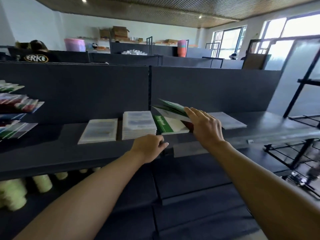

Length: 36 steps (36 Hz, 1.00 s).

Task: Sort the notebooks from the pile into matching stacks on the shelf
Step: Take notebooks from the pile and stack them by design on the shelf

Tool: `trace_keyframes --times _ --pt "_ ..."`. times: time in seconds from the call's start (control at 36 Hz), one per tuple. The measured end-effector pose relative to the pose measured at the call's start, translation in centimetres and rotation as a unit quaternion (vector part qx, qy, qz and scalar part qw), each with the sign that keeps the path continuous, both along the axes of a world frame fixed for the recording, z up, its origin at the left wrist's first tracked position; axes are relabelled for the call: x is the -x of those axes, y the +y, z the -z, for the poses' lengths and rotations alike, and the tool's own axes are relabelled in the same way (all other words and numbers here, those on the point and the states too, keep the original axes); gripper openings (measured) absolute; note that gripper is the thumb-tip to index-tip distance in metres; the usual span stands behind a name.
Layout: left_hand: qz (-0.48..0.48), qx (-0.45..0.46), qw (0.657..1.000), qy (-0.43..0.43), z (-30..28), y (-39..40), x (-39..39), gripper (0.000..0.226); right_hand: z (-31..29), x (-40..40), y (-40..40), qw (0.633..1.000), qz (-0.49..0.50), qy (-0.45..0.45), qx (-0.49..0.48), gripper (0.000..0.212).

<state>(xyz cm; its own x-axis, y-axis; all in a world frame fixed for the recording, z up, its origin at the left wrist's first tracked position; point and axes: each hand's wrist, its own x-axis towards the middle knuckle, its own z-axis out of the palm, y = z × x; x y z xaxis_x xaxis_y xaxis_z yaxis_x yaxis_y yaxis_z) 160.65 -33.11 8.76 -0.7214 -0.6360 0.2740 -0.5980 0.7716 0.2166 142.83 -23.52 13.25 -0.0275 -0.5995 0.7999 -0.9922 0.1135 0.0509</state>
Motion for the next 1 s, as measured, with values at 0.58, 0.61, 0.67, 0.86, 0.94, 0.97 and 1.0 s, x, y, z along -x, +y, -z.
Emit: trace_keyframes --times 0.58,0.61,0.67,0.86,0.94,0.97,1.0 --pt "-0.066 -0.608 0.558 0.561 -3.7 -4.4 9.5 0.019 2.7 1.4 -5.3 0.994 -0.066 0.026 -0.089 0.058" --pt "-0.085 -0.596 0.572 0.556 -3.5 -5.1 9.4 0.017 2.5 1.0 -5.5 0.99 -0.067 0.014 -0.127 0.052" --pt "-0.11 -0.558 0.615 0.546 -3.0 -6.4 9.0 0.019 2.7 0.7 -6.1 0.973 -0.062 -0.03 -0.22 0.053" --pt "-0.03 -0.522 0.701 0.484 -2.5 -8.0 7.5 0.023 3.6 4.3 -10.0 0.915 -0.009 -0.361 -0.178 0.082" --pt "0.002 -0.548 0.691 0.47 -2.2 -8.0 8.1 0.024 3.1 6.1 -10.9 0.821 -0.058 -0.554 -0.13 0.091" --pt "0.005 -0.552 0.69 0.468 -2.0 -8.1 8.4 0.026 2.8 6.3 -10.8 0.795 -0.067 -0.59 -0.124 0.079" --pt "0.007 -0.556 0.687 0.468 -1.8 -8.1 8.6 0.027 2.5 6.6 -10.7 0.777 -0.073 -0.615 -0.113 0.066"
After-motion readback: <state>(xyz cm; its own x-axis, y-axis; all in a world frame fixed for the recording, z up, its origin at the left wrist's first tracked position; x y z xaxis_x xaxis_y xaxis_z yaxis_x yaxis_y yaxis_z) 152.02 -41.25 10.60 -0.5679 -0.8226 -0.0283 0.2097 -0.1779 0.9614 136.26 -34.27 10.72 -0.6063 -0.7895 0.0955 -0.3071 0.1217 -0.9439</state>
